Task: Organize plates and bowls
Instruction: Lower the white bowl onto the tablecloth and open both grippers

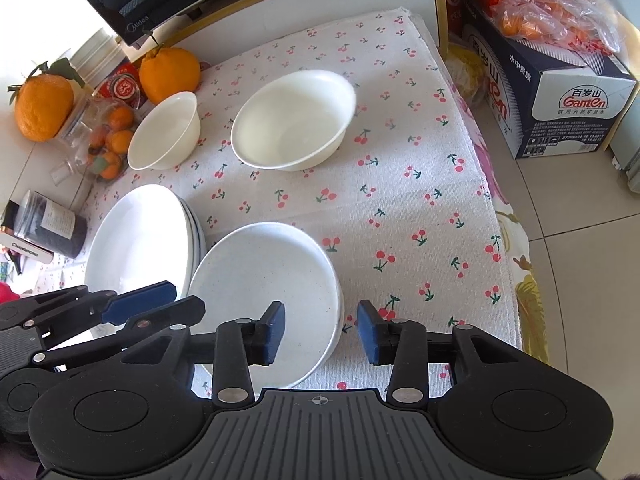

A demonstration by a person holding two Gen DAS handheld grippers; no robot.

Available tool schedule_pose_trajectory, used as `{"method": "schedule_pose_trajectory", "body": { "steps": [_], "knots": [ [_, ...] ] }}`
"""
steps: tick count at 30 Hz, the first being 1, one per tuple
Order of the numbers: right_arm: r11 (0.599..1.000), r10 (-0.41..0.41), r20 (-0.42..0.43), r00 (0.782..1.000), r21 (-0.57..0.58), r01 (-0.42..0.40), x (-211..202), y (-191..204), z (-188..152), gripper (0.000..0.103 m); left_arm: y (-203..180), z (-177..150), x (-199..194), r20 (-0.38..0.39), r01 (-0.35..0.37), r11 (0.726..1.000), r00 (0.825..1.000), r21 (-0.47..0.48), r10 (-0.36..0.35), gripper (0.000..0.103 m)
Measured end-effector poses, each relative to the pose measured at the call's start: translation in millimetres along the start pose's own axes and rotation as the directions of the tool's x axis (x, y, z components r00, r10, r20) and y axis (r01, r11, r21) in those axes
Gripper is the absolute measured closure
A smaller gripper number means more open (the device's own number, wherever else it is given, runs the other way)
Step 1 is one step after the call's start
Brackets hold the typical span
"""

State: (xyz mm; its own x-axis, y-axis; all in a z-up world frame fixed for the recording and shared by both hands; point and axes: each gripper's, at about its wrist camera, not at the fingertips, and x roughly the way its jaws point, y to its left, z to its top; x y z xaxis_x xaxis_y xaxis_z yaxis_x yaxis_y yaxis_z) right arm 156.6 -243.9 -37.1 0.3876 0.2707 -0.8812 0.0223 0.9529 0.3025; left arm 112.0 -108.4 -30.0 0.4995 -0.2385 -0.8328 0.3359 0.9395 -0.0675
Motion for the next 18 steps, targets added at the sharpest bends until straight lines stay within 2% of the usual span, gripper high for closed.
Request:
{"method": "schedule_pose_trajectory", "body": {
  "steps": [5, 11, 18],
  "knots": [
    [1.000, -0.007, 0.015, 1.000, 0.001, 0.007, -7, 2, 5, 0.049, 3, 3, -7, 0.019, -0.011, 1.000, 1.000, -0.005, 0.011, 0.064],
    [1.000, -0.011, 0.041, 0.999, 0.003, 0.011, -16, 7, 14, 0.033, 10, 9, -16, 0.047, -0.031, 0.999, 0.998, -0.023, 0.032, 0.044],
    [1.000, -0.017, 0.069, 0.997, -0.011, 0.018, -22, 15, 28, 0.019, 21, 17, -20, 0.064, -0.067, 0.997, 0.995, -0.044, 0.070, 0.013]
  ]
}}
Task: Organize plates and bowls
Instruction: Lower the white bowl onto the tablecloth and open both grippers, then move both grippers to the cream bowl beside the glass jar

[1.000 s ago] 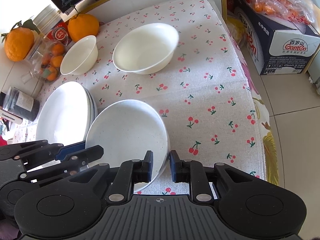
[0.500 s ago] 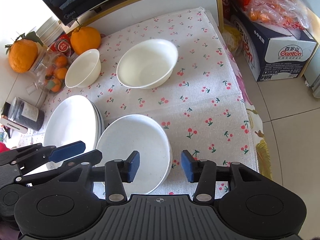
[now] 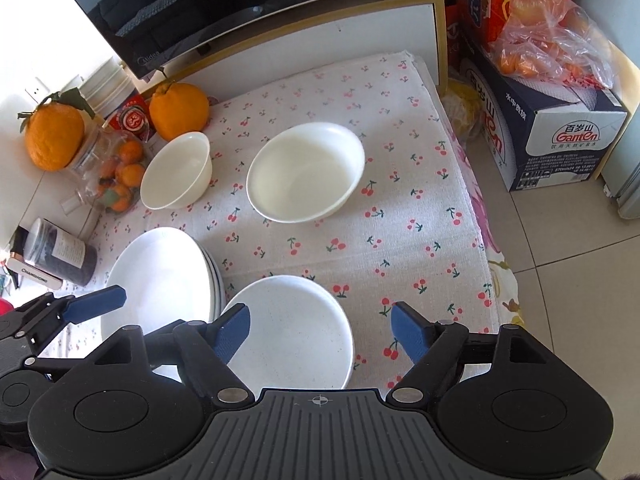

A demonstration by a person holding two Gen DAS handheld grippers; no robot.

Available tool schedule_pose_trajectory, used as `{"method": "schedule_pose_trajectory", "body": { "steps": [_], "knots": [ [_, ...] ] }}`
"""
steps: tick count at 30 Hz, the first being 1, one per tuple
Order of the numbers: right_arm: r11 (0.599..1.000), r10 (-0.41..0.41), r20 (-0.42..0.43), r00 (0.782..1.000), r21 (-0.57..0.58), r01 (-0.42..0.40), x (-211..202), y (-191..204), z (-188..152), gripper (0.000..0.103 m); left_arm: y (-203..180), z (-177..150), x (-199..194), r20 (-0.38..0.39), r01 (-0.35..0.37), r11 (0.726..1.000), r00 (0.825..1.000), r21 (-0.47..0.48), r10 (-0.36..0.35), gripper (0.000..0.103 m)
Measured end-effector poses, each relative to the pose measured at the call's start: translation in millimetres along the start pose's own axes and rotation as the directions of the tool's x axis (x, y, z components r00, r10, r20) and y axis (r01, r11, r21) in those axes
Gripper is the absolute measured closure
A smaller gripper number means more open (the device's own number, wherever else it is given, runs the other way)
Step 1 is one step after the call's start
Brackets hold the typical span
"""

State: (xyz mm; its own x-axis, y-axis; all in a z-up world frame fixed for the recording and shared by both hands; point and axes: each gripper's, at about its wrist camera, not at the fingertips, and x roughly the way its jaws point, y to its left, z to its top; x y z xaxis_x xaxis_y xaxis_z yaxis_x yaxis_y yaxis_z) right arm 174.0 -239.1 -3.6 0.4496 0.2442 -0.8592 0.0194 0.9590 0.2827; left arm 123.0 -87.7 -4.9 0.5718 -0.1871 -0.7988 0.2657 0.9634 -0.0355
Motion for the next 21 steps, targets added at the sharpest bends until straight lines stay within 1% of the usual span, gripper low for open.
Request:
{"method": "schedule_pose_trajectory", "body": {
  "steps": [1, 4, 6, 7, 10, 13, 16, 21],
  "knots": [
    [1.000, -0.002, 0.005, 1.000, -0.002, 0.002, 0, 1, 2, 0.017, 2, 1, 0, 0.003, -0.010, 1.000, 1.000, -0.003, 0.010, 0.009],
    [1.000, -0.006, 0.016, 1.000, -0.006, 0.006, 0, 3, 9, 0.014, 11, 5, 0, 0.006, -0.034, 0.999, 0.999, -0.015, 0.034, 0.002],
    [1.000, -0.010, 0.021, 1.000, -0.010, 0.010, 2, 4, 13, 0.012, 17, 8, 1, 0.001, -0.041, 0.999, 0.999, -0.027, 0.041, 0.001],
    [1.000, -0.012, 0.021, 1.000, -0.011, 0.012, 3, 5, 16, 0.010, 23, 10, 1, 0.000, -0.045, 0.998, 0.999, -0.035, 0.045, 0.001],
    [1.000, -0.004, 0.026, 1.000, -0.012, 0.004, 5, 9, 23, 0.009, 38, 15, 3, -0.006, -0.052, 0.997, 0.999, -0.064, 0.052, 0.001],
    [1.000, 0.025, 0.038, 0.999, -0.006, -0.025, 9, 15, 31, 0.009, 54, 20, 3, -0.008, -0.054, 0.993, 0.999, -0.108, 0.054, 0.001],
    [0.998, 0.055, 0.045, 0.997, -0.015, -0.054, 16, 26, 40, 0.009, 69, 24, 3, 0.006, -0.061, 0.988, 0.998, -0.143, 0.062, 0.000],
    [0.995, 0.095, 0.054, 0.994, -0.042, -0.093, 33, 47, 52, 0.009, 88, 32, 11, 0.017, -0.081, 0.982, 0.996, -0.173, 0.086, 0.001]
  ]
}}
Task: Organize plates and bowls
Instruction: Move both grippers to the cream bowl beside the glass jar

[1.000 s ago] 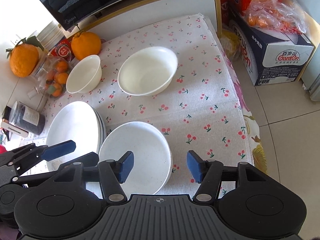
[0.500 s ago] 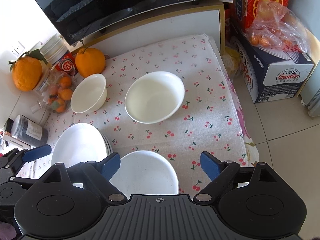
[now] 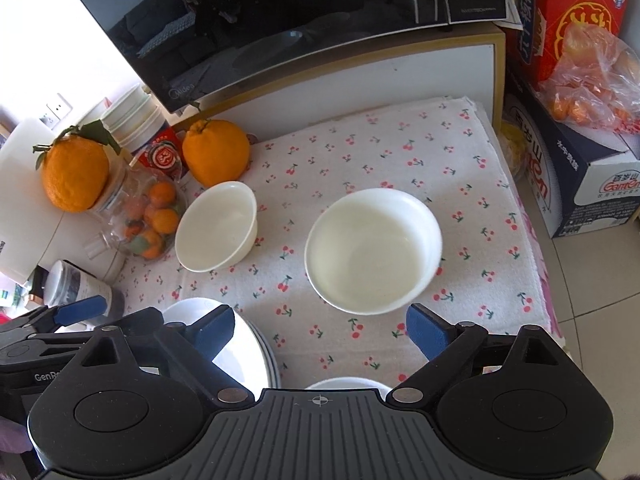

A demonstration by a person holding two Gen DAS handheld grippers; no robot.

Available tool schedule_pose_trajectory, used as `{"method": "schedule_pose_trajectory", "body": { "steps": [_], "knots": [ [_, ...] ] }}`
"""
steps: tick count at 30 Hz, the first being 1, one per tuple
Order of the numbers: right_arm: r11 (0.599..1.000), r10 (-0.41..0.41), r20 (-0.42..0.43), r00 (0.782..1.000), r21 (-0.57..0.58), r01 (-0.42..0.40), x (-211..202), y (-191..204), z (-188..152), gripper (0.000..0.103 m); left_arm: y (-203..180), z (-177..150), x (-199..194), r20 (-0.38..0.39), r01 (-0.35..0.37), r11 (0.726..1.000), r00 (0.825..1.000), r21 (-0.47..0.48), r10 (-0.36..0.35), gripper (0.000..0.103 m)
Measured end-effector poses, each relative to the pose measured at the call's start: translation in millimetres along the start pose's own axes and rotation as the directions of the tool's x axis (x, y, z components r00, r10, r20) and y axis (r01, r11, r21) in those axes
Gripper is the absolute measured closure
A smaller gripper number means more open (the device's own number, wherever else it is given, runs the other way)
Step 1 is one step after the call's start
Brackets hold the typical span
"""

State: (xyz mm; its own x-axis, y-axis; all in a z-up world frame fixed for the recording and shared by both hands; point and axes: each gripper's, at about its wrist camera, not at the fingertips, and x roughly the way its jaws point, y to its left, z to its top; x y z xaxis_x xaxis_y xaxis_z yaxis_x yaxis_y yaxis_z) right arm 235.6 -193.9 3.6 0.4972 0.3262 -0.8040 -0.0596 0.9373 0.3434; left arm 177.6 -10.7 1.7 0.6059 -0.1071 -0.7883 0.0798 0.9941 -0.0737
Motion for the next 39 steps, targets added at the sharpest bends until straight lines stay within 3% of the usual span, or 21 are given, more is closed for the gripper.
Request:
{"method": "schedule_pose_trajectory", "body": {
  "steps": [10, 17, 23, 32, 39],
  "knots": [
    [0.997, 0.076, 0.002, 0.997, -0.011, -0.076, 41, 29, 26, 0.009, 28, 19, 30, -0.004, -0.003, 0.987, 1.000, -0.160, 0.002, 0.001],
    [0.997, 0.081, 0.022, 0.996, -0.008, -0.081, 75, 35, 44, 0.009, 32, 25, 36, 0.018, -0.049, 0.985, 0.998, -0.164, 0.053, 0.001],
    [0.997, 0.075, 0.033, 0.997, 0.022, -0.076, 97, 35, 53, 0.009, 39, 27, 51, 0.015, -0.033, 0.981, 0.999, -0.192, 0.036, 0.007],
    [0.998, 0.063, 0.066, 0.996, 0.022, -0.064, 113, 34, 57, 0.012, 56, 20, 69, 0.034, 0.080, 0.958, 0.997, -0.274, -0.074, 0.035],
    [0.997, 0.073, 0.063, 0.995, 0.012, -0.074, 121, 36, 58, 0.038, 59, 16, 74, 0.052, 0.122, 0.945, 0.992, -0.302, -0.112, 0.059]
  ]
}}
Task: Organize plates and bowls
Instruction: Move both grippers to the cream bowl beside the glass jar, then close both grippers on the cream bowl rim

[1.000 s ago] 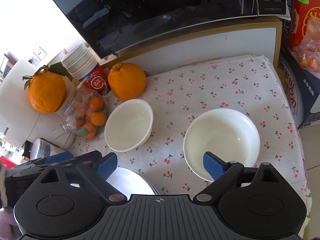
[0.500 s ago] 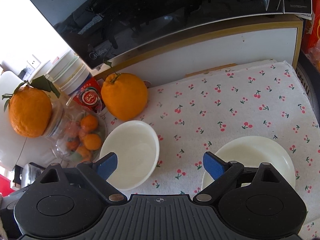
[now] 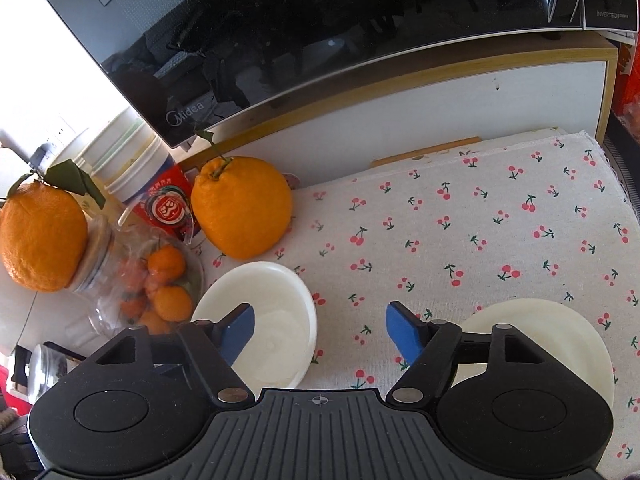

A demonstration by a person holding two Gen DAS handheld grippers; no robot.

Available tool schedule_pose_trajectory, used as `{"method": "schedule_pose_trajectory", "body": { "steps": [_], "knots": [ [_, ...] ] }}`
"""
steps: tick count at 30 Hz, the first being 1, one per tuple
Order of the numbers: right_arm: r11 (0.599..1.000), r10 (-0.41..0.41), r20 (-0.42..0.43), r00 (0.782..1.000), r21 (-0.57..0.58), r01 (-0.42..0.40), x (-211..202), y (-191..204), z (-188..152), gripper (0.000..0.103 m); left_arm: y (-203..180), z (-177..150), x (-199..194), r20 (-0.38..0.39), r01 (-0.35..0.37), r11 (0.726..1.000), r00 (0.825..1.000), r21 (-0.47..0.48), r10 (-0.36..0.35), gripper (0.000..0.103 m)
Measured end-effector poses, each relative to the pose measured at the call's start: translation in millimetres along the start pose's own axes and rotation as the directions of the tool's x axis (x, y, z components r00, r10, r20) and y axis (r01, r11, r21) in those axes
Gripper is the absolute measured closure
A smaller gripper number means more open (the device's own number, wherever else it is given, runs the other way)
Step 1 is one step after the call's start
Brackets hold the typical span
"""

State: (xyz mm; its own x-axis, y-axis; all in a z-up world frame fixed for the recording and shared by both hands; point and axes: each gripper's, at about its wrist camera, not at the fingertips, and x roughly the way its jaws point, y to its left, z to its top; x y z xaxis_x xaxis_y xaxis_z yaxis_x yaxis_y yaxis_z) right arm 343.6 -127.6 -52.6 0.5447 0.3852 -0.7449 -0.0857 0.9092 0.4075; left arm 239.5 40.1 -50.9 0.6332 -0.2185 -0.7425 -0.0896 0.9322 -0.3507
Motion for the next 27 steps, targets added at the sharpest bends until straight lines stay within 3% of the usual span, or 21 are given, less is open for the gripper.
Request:
{"method": "schedule_pose_trajectory", "body": {
  "steps": [13, 22, 27],
  "knots": [
    [1.000, -0.005, -0.031, 0.999, -0.001, 0.005, 14, 2, -9, 0.077, 10, -7, 2, 0.006, 0.008, 0.999, 1.000, -0.036, -0.008, 0.085],
    [1.000, 0.009, -0.054, 0.999, 0.023, -0.007, 21, 0, -12, 0.094, 13, -10, -1, 0.016, 0.011, 0.999, 1.000, -0.030, -0.010, 0.094],
    [1.000, 0.006, -0.050, 0.999, 0.017, -0.006, 18, 2, -12, 0.095, 10, -9, -2, 0.023, 0.009, 1.000, 1.000, -0.025, -0.008, 0.094]
  ]
}}
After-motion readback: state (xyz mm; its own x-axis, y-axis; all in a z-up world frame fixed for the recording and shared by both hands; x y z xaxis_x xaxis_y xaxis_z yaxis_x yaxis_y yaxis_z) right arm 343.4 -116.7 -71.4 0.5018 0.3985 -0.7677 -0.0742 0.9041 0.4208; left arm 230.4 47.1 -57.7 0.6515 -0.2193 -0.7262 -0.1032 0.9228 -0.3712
